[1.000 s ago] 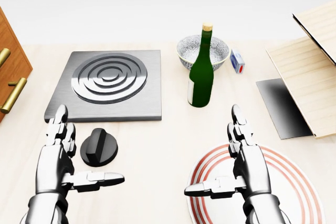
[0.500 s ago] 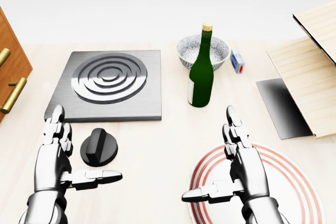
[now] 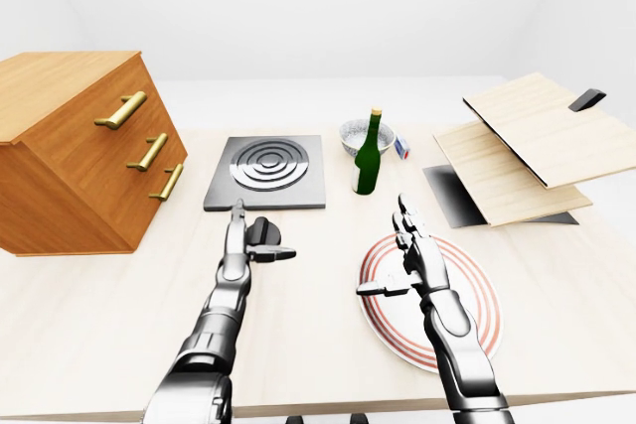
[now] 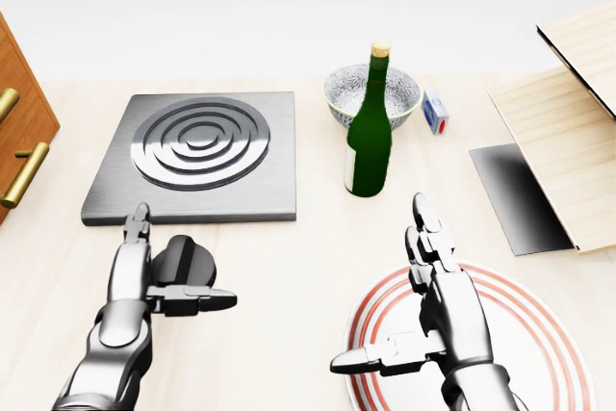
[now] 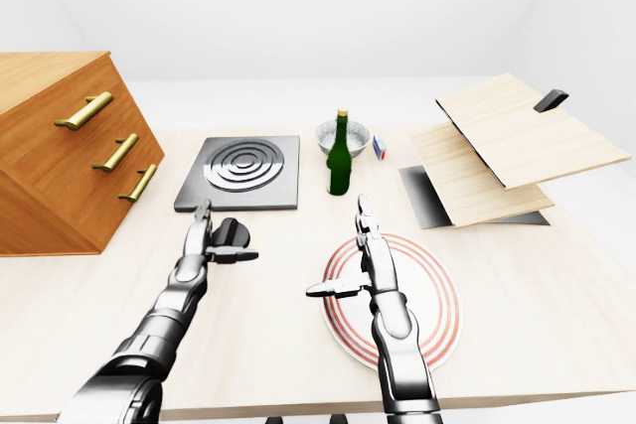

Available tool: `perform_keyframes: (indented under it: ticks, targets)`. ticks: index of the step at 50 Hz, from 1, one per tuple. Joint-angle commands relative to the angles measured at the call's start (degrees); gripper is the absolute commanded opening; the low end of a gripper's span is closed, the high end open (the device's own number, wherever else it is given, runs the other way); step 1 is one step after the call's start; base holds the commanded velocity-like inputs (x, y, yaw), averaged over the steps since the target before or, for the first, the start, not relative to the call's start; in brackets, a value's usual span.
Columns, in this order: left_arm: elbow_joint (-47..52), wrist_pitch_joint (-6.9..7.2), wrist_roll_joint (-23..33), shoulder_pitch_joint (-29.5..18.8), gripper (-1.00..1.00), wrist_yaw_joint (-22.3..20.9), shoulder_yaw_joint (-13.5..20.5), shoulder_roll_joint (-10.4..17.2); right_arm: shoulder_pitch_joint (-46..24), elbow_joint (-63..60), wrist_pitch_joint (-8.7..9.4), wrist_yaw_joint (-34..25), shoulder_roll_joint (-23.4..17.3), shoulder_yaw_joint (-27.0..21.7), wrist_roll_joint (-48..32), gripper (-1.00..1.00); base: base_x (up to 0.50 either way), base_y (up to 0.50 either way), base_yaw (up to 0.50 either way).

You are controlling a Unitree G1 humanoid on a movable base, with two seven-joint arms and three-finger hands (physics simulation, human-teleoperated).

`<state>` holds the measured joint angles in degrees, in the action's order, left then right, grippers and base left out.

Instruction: Turn on the stove.

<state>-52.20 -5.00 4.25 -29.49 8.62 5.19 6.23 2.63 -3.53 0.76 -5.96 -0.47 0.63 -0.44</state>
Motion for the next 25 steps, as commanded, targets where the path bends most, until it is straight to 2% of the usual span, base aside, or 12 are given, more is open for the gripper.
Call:
perform_keyframes:
  ticks: [1,4,6,8,10,11,12,14,15,20,24,25]
  targets:
    - [-12.9,0.00,-2.0,-4.5,1.00,-1.2,-0.5,-0.7,0.1,-0.5,0.24,-0.1,0.0,0.1,0.0,1.00,0.00,0.00,0.00]
    - [-10.9,0.28,-1.5,-3.4,1.00,-1.5,-1.5,-1.4,0.2,-0.3,-0.10,-0.1,0.0,0.1,-0.2,1.00,0.00,0.00,0.00]
    - [-6.6,2.83,-1.0,-1.5,1.00,-2.3,-2.4,-2.1,0.1,-0.2,-0.03,-0.1,0.0,0.1,-0.2,1.00,0.00,0.00,0.00]
    - [6.0,10.00,-1.1,4.3,1.00,-3.8,-4.0,-4.4,-0.1,-0.2,0.10,0.1,0.0,0.0,-0.4,1.00,0.00,0.00,0.00]
    - [19.1,10.00,0.7,10.6,1.00,-5.0,-6.8,-6.5,-0.2,0.1,0.00,0.2,-0.1,-0.1,-0.5,1.00,0.00,0.00,0.00]
    - [28.1,10.00,2.2,15.8,1.00,-6.1,-9.8,-8.4,-0.6,0.6,-0.05,0.5,-0.1,-0.3,-0.6,1.00,0.00,0.00,0.00]
    - [29.2,10.00,2.6,16.3,1.00,-6.4,-9.9,-8.7,-0.6,0.7,-0.06,0.6,-0.1,-0.3,-0.6,1.00,0.00,0.00,0.00]
    - [37.1,10.00,4.0,21.6,1.00,-8.0,-13.2,-10.5,-1.1,1.5,-0.11,1.7,-0.1,-0.7,-1.2,1.00,0.00,0.00,0.00]
    - [43.2,10.00,5.5,25.7,1.00,-8.8,-16.7,-11.5,-1.8,2.4,0.54,3.0,0.0,-1.1,-1.7,1.00,0.00,0.00,0.00]
    - [56.1,10.00,7.2,34.6,1.00,-8.9,-25.4,-11.4,-3.8,5.0,1.57,5.3,-0.4,-2.5,-1.3,1.00,0.00,0.00,0.00]
    - [56.3,10.00,6.8,34.6,1.00,-8.5,-25.7,-11.1,-3.8,5.1,1.53,5.3,-0.5,-2.4,-1.2,1.00,0.00,0.00,0.00]
    - [64.8,10.00,7.7,40.7,1.00,-8.4,-32.8,-10.1,-3.9,4.4,2.44,6.5,-0.4,-2.7,-1.6,1.00,0.00,0.00,0.00]
